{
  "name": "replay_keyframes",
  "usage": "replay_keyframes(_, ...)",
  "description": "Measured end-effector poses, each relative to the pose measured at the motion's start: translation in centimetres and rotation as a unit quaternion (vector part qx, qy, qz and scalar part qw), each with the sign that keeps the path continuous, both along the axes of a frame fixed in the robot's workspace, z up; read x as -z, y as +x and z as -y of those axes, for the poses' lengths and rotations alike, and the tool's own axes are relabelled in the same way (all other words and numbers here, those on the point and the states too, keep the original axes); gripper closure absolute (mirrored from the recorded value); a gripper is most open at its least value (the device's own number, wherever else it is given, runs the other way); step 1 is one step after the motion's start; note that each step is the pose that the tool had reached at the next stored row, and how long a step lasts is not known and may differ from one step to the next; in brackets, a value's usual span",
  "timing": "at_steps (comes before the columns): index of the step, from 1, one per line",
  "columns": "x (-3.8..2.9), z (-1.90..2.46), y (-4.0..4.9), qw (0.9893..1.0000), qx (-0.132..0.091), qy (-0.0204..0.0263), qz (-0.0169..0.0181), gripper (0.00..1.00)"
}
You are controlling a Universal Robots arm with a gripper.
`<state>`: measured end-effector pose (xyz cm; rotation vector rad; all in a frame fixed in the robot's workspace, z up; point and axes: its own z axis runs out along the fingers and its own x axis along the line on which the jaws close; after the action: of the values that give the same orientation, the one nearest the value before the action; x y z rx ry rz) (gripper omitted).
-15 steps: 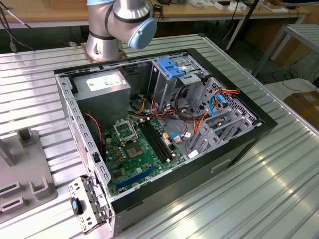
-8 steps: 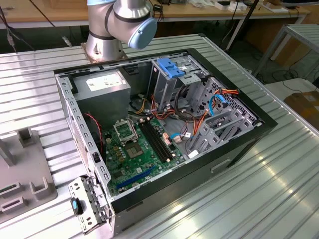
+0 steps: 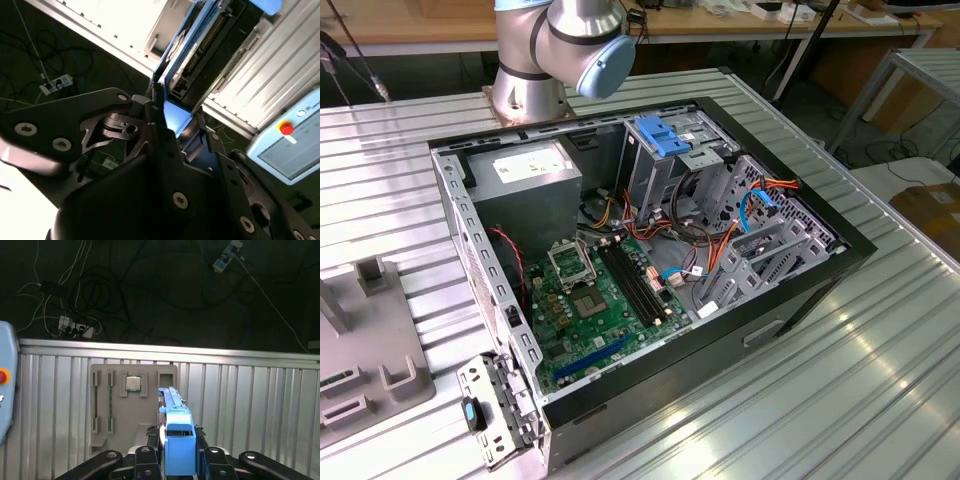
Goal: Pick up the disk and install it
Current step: 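Pick up the disk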
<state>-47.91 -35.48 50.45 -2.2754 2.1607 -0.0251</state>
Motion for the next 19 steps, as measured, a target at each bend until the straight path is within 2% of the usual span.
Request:
replay_keyframes(1,-0.65,0.00,0.00,1.0000,0.000,0.0000,0.0001,0.64)
replay_keyframes(4,-1.82,0.00,0.00,1.0000,0.000,0.0000,0.0005,0.64)
replay_keyframes(5,-2.43,0.00,0.00,1.0000,0.000,0.0000,0.0007,0.64)
replay_keyframes(6,-3.41,0.00,0.00,1.0000,0.000,0.0000,0.0010,0.64)
replay_keyframes(7,-3.92,0.00,0.00,1.0000,0.000,0.0000,0.0012,0.64)
replay_keyframes(12,-4.08,0.00,0.01,1.0000,0.000,0.0000,0.0015,0.64)
replay_keyframes(14,-4.08,-0.01,0.28,1.0000,0.000,0.0000,0.0014,0.64)
replay_keyframes(15,-4.08,-0.01,0.63,1.0000,0.000,0.0000,0.0015,0.64)
replay_keyframes(18,-4.08,-0.06,2.62,1.0000,0.000,0.0000,0.0014,0.64)
replay_keyframes(19,-4.08,-0.08,2.85,1.0000,0.000,0.0000,0.0014,0.64)
